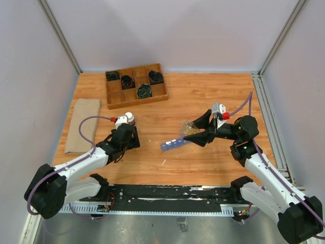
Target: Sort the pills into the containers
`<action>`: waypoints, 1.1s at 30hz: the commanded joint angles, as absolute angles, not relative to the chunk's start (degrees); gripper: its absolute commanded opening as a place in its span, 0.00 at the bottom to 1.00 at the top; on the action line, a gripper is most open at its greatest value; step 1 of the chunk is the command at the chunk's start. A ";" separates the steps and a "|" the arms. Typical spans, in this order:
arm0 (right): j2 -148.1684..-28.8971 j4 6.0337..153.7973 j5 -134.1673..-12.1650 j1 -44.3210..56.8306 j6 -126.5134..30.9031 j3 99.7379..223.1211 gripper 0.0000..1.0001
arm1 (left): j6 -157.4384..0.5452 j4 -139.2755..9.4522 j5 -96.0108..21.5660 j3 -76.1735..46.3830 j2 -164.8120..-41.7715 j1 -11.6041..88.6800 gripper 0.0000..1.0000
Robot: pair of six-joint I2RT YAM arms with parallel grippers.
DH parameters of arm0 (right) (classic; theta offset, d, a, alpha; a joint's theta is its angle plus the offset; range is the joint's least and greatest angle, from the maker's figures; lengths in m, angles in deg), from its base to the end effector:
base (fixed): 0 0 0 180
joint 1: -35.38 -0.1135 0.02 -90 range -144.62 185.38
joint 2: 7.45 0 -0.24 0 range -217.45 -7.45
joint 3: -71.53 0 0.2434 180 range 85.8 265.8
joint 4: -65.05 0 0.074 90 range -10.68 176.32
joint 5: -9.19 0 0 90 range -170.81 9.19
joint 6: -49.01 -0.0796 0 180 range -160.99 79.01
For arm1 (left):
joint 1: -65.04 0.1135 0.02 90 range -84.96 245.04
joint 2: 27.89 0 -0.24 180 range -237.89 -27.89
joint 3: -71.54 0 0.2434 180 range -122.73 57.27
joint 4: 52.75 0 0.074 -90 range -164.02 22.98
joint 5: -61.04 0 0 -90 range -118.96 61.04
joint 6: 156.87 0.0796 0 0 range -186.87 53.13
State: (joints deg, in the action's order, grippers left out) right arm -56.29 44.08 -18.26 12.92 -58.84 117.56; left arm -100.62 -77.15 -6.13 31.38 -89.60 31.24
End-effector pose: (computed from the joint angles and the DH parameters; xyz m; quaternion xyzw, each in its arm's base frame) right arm 0.1674 0.1456 0.3168 -0.4402 0.4841 0.5244 0.5448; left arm 0.2125 -0.1051 0.1295 -0.0738 0.9087 -0.0519 0.4076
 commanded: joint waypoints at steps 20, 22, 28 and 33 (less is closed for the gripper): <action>-58.58 43.64 -17.80 14.28 -57.84 119.25 0.15 | -96.40 -73.15 -6.42 27.28 -100.51 34.01 0.53; -58.69 43.47 -17.70 14.27 -58.04 119.15 0.14 | -96.39 -73.09 -6.60 27.07 -101.15 34.01 0.55; -58.75 43.30 -17.45 14.28 -58.38 119.24 0.14 | -96.31 -73.17 -6.66 26.43 -102.98 34.01 0.56; -58.76 43.02 -17.44 14.25 -58.77 119.19 0.14 | -96.51 -73.70 -6.70 26.49 -102.88 34.01 0.56</action>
